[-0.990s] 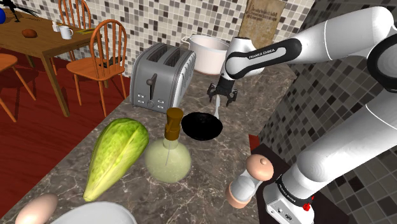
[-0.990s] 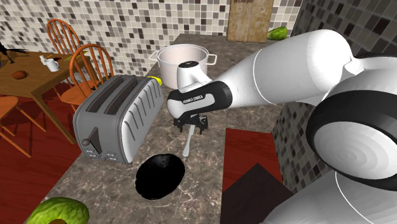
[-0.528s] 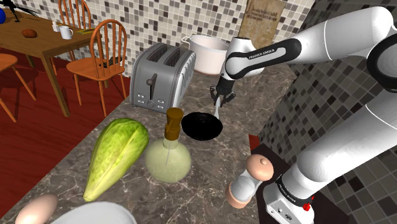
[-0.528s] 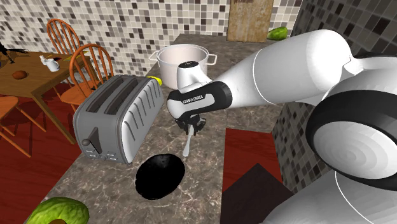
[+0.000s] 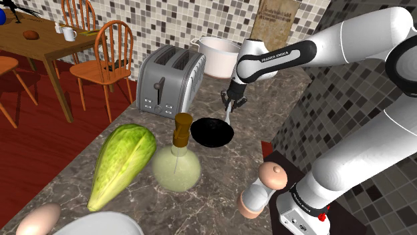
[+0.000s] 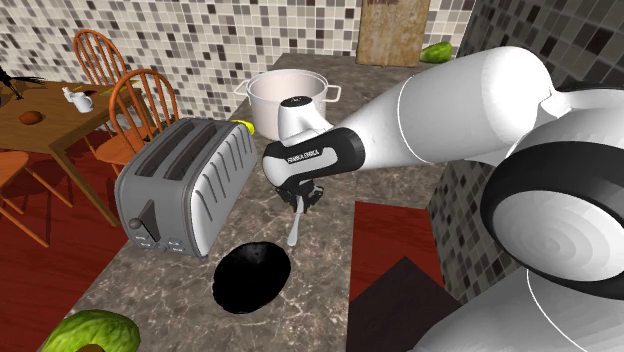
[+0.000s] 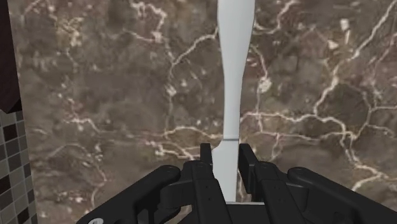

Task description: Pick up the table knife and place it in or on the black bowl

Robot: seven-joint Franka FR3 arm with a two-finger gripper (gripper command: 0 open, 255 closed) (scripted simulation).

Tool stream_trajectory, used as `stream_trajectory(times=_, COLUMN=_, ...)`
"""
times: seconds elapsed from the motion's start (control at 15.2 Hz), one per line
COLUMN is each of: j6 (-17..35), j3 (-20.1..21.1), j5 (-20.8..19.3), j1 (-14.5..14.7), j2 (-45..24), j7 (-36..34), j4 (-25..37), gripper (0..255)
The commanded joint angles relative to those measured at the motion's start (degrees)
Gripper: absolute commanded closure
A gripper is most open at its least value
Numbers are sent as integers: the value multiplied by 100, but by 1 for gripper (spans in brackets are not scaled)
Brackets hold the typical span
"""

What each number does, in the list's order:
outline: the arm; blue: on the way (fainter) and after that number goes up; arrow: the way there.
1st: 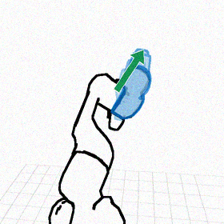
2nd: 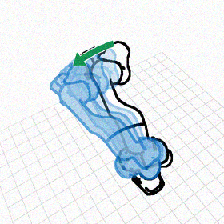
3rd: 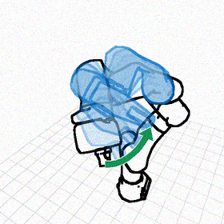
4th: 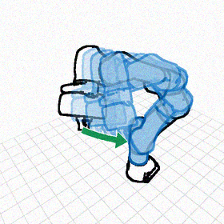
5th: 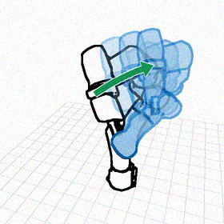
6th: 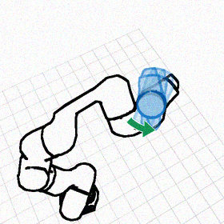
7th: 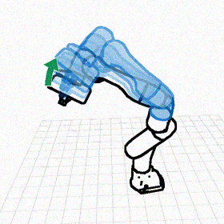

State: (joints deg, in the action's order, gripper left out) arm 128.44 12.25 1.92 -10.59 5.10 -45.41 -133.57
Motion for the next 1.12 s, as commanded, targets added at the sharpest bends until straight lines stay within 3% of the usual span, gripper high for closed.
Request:
stream_trajectory(times=0.0, j6=-79, j3=-3, j5=9, j1=0, j2=44, j7=7, j4=36, gripper=255)
stream_trajectory(times=1.06, j6=-1340, j3=-52, j5=93, j1=-4, j2=558, j7=73, j4=790, gripper=255)
